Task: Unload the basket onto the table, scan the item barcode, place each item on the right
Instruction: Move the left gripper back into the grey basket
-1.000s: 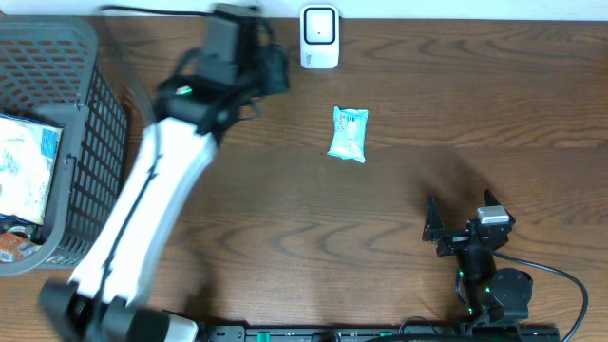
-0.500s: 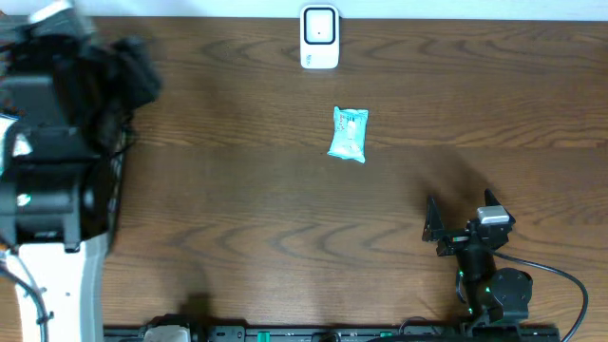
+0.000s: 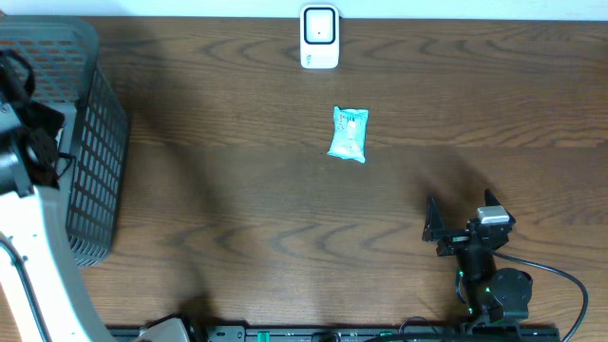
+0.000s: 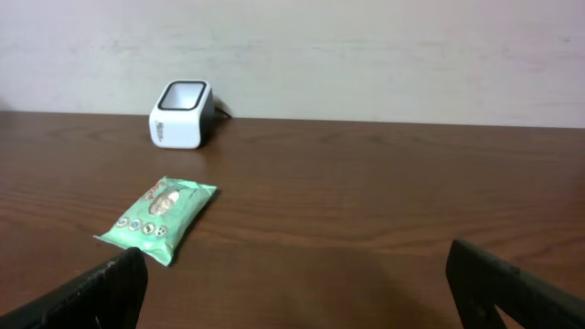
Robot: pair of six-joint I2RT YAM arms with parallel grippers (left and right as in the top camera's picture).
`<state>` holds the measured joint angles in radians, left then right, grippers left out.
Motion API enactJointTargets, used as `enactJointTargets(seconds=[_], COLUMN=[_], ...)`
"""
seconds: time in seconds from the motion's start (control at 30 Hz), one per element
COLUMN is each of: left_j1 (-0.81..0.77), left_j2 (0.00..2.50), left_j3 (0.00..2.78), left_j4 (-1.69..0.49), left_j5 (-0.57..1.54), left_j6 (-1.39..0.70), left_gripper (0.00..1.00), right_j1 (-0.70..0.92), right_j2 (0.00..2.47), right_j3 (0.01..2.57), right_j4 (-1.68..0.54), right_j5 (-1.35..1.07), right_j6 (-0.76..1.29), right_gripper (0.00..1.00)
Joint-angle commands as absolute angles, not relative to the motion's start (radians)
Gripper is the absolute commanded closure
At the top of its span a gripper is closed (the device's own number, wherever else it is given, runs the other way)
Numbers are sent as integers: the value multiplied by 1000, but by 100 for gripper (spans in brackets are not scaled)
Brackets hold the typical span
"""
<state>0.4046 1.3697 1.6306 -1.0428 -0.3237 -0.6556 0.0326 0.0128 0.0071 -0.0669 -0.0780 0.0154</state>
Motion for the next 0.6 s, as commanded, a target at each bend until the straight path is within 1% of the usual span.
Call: enactJointTargets(seconds=[0.0,0.3,0.57], left_j1=[477,599,646], left_j2=[1433,1570,1673], left_j3=[1627,1627,1620], left_j4=[-1073,-1182,-1224], left_j5=[-354,-354,-354], left_j6=[-729,-814,-818], left_gripper=[37,37,37], right_j1=[40,40,40], right_j2=[9,9,9], right_j3=[6,6,6], right_j4=[-71,-71,-71], right_j5=[-84,-84,-84], right_j6=[22,22,22], right_gripper=[1,1,1])
